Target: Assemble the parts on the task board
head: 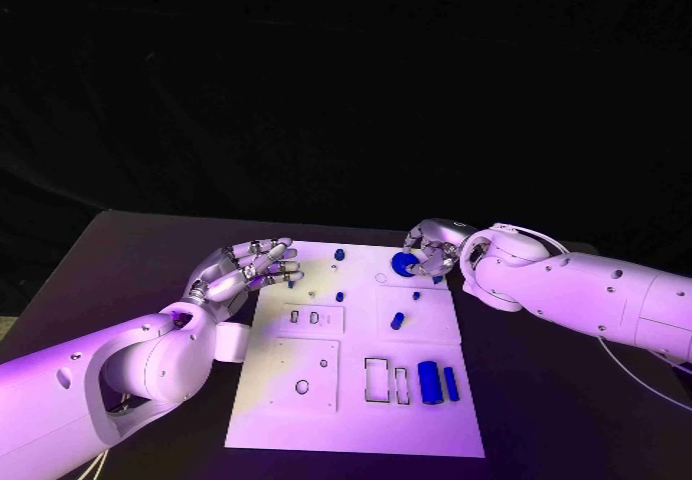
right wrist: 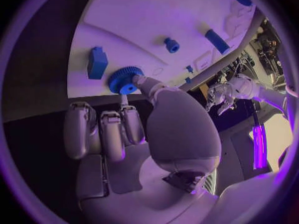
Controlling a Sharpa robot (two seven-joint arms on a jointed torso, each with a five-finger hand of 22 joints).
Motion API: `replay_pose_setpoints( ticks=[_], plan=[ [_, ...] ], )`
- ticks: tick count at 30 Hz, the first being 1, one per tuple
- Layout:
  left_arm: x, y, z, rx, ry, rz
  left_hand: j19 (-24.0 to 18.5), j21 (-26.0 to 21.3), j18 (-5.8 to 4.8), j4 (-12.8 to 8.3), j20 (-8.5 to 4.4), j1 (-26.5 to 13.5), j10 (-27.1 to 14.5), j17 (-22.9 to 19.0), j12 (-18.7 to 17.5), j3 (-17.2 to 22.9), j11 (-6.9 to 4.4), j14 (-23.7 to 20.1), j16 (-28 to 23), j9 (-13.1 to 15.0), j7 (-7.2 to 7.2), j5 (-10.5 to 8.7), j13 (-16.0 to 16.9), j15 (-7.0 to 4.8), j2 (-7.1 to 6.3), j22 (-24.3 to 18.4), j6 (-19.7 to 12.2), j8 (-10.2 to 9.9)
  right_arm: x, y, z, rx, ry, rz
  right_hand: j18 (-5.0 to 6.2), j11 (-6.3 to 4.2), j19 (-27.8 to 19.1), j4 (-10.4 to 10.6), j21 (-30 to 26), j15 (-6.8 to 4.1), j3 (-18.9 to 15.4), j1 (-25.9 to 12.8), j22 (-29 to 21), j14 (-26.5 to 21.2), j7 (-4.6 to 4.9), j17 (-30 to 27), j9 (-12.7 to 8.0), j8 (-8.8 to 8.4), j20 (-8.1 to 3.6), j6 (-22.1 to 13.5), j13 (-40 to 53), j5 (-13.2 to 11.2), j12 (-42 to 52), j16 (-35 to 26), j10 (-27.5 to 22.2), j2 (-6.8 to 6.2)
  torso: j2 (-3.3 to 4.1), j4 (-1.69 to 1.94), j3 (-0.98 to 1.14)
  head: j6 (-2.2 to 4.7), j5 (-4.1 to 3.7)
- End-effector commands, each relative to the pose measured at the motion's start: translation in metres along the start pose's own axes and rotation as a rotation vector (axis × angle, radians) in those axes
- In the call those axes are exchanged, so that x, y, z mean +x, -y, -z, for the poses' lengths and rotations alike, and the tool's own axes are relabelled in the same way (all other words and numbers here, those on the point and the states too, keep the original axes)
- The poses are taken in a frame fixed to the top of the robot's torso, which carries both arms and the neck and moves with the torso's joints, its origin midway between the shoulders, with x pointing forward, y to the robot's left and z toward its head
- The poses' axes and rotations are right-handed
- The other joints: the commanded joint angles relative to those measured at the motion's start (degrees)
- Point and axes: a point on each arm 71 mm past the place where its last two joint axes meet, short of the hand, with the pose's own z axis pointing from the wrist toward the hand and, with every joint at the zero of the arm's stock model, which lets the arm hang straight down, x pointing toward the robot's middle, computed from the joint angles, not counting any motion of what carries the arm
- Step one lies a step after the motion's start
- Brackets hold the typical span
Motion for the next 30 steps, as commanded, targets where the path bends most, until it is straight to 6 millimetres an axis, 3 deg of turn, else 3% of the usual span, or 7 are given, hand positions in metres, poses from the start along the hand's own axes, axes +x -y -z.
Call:
replay_pose_setpoints(
  ticks=[1, 4, 7, 16, 23, 26, 30],
  plan=[
    [0.002, 0.001, -0.001, 0.002, -0.021, 0.012, 0.07, 0.2, 0.23, 0.03, 0.21, -0.18, 0.09, 0.08, -0.36, 0.26, 0.5, -0.1, -0.32, -0.07, 1.68, -0.18, -0.02, 0.29, -0.03, -0.07, -0.07, -0.33, 0.008, -0.003, 0.002, -0.025, -0.012, 0.076, -1.06, 0.05, 0.52, -0.01, 0.33, 0.27, 0.62, 0.39, 2.06, 4.45, -0.15, 7.53, 0.16, 0.51, -0.13, 0.6, 3.97, -0.16, 0.5, 0.2, 0.47, -0.1, -0.01, 0.06, -0.02, -0.01, 0.0],
    [0.002, 0.001, -0.001, 0.002, -0.022, 0.012, 0.07, 0.2, 0.23, 0.03, 0.21, -0.18, 0.09, 0.08, -0.36, 0.26, 0.5, -0.1, -0.32, -0.07, 1.68, -0.18, -0.02, 0.29, -0.03, -0.07, -0.07, -0.33, 0.008, -0.006, 0.003, -0.039, 0.008, 0.067, -1.11, -0.04, 0.66, -0.03, 0.47, 0.2, 1.01, -0.01, 2.29, 4.48, -0.29, 7.66, 0.17, 0.71, -0.18, 1.19, 4.22, -0.21, 0.73, 0.24, 0.68, -0.2, -0.01, 0.06, -0.03, -0.01, 0.0],
    [0.003, 0.0, -0.001, 0.002, -0.023, 0.013, 0.12, 0.26, 0.23, -0.03, 0.22, -0.24, 0.06, 0.12, -0.46, 0.34, 0.54, -0.14, -0.38, -0.09, 1.73, -0.19, -0.02, 0.32, -0.01, -0.07, -0.12, -0.4, 0.007, -0.012, 0.004, -0.058, 0.044, 0.05, -1.34, -0.24, 1.32, 1.0, 1.17, 0.06, 0.9, -2.3, 3.29, 4.6, -0.57, 8.16, 0.14, 0.94, -0.29, 2.01, 5.27, -2.52, 1.7, 0.42, 1.53, -0.48, -0.01, 0.05, -0.02, 0.11, 0.1],
    [0.003, 0.0, -0.001, 0.002, -0.025, 0.014, 0.12, 0.26, 0.23, -0.03, 0.22, -0.24, 0.06, 0.12, -0.46, 0.34, 0.54, -0.14, -0.38, -0.09, 1.73, -0.19, -0.02, 0.32, -0.01, -0.07, -0.12, -0.4, 0.001, -0.03, 0.011, -0.098, 0.157, 0.024, -1.62, -0.43, 2.15, 1.5, 2.03, -0.1, 0.86, -3.33, 4.48, 4.71, -0.81, 8.62, 0.12, 1.07, -0.42, 2.5, 5.94, -2.39, 2.31, 0.58, 2.07, -0.67, -0.05, 0.12, -0.05, 0.31, 0.18],
    [0.004, 0.0, -0.002, 0.002, -0.027, 0.016, 0.14, 0.27, 0.22, -0.05, 0.22, -0.25, 0.04, 0.13, -0.49, 0.38, 0.55, -0.15, -0.4, -0.09, 1.75, -0.19, -0.02, 0.33, 0.02, -0.07, -0.13, -0.42, 0.005, -0.065, 0.016, -0.175, 0.18, 0.0, -1.68, -0.57, 2.34, 1.54, 2.21, -0.23, 1.2, -3.46, 4.73, 4.75, -0.93, 8.81, 0.05, 0.96, -0.54, 2.67, 5.84, -1.68, 2.21, 0.64, 2.05, -0.6, 0.08, 0.14, 0.05, 0.62, 0.3],
    [0.005, -0.001, -0.002, 0.002, -0.029, 0.017, 0.14, 0.27, 0.22, -0.05, 0.22, -0.25, 0.04, 0.13, -0.49, 0.38, 0.55, -0.15, -0.4, -0.09, 1.75, -0.19, -0.02, 0.33, 0.02, -0.07, -0.13, -0.42, 0.007, -0.08, 0.016, -0.206, 0.18, -0.003, -1.68, -0.57, 2.36, 1.54, 2.24, -0.24, 1.22, -3.47, 4.76, 4.74, -0.93, 8.74, 0.05, 0.95, -0.54, 2.66, 5.81, -1.65, 2.18, 0.62, 2.03, -0.6, 0.03, 0.01, 0.0, 0.59, 0.48],
    [0.007, -0.001, -0.003, 0.002, -0.035, 0.02, 0.14, 0.27, 0.22, -0.05, 0.22, -0.25, 0.04, 0.13, -0.49, 0.38, 0.55, -0.15, -0.4, -0.09, 1.75, -0.19, -0.02, 0.33, 0.02, -0.07, -0.13, -0.42, 0.012, -0.099, 0.01, -0.237, 0.179, 0.0, -1.68, -0.58, 2.36, 1.54, 2.23, -0.25, 1.28, -3.46, 4.75, 4.75, -0.93, 8.83, 0.03, 0.92, -0.55, 2.65, 5.81, -1.59, 2.18, 0.65, 2.03, -0.57, 0.04, 0.13, -0.08, 0.57, 0.35]
  ],
)
